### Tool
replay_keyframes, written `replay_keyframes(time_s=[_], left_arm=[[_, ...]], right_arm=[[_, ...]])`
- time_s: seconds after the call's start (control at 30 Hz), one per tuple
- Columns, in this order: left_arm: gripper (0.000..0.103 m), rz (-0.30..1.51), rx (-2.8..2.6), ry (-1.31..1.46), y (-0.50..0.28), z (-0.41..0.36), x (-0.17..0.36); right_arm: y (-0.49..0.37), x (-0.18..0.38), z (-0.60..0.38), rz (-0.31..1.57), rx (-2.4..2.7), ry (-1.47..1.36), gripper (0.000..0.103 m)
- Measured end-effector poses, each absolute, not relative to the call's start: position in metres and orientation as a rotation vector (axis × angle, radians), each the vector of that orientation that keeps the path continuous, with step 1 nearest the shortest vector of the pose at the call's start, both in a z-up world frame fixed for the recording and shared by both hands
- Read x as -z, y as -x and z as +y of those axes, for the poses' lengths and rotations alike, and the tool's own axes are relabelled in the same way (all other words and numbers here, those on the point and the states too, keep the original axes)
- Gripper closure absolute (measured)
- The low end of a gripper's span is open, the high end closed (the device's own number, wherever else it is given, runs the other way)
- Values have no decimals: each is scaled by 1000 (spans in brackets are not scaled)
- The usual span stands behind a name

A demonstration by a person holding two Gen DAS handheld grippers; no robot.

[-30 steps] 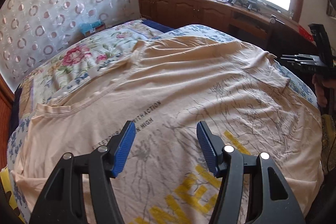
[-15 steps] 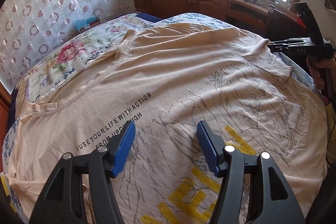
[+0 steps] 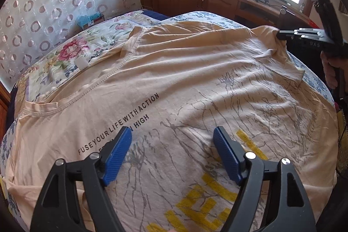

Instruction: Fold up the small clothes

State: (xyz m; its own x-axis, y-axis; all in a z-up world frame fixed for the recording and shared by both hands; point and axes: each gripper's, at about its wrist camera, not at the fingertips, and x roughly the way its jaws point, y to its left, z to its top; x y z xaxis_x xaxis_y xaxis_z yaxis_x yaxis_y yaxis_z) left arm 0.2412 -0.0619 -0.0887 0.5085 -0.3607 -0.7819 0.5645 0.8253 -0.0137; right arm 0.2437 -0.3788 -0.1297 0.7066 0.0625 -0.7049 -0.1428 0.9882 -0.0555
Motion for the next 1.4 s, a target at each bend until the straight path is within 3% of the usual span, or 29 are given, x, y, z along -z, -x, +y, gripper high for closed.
replay_keyframes(time_s=[0.3, 0.57, 0.73, 0.87, 1.4], left_arm=[[21, 880, 560, -253, -243, -59, 89], [21, 881, 567, -258, -244, -59, 89], [21, 881, 573, -255, -244, -59, 90], [20, 881, 572, -257, -245, -59, 89], [19, 792, 480, -187, -220, -40, 67]], right_arm=[[-251, 85, -317, 652, -303, 124, 101], [-266, 108, -265, 731, -507, 95, 100], [-268, 124, -261, 759, -502, 109, 86], [-262, 118, -275, 735, -462, 89, 65], [-227, 148, -335, 818, -334, -4, 63]])
